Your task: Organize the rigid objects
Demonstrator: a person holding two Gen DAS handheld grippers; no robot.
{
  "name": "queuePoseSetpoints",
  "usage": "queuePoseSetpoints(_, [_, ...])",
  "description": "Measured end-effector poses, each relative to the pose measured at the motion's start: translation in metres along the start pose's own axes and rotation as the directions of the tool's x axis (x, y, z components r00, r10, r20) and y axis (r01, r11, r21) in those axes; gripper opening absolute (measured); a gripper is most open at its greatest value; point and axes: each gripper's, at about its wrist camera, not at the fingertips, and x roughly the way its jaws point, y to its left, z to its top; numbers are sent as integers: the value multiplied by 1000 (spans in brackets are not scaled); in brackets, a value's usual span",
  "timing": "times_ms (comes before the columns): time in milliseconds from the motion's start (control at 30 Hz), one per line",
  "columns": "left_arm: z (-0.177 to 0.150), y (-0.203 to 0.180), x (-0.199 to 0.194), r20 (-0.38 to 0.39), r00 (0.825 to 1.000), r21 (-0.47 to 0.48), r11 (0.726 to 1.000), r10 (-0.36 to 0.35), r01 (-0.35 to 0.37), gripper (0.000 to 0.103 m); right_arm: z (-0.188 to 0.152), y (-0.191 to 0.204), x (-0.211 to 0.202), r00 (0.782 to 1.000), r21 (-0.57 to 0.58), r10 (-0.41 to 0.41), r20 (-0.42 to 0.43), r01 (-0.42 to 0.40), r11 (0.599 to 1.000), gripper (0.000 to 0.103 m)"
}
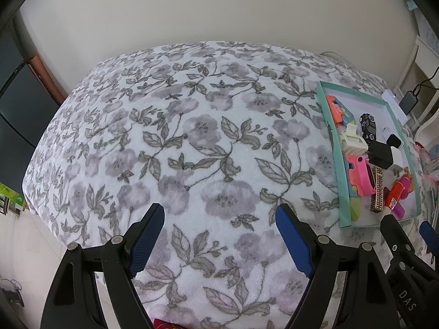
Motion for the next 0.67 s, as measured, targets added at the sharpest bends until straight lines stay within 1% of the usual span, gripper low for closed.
queuePoseSetpoints(367, [0, 0, 0, -9, 1000, 11, 1000, 25, -25, 84, 0, -2, 0, 1000, 7, -5, -1, 5, 1000, 103])
queuePoseSetpoints(467, [0, 1, -3, 8, 999, 4, 1000, 31, -31, 84, 0, -2, 0, 1000, 9, -6, -2, 6, 1000, 103])
queuePoseSetpoints(667, [1, -1, -2, -2, 1000, 13, 1000, 22, -22, 84, -2, -2, 1, 1000, 13, -8, -3, 8, 1000, 103])
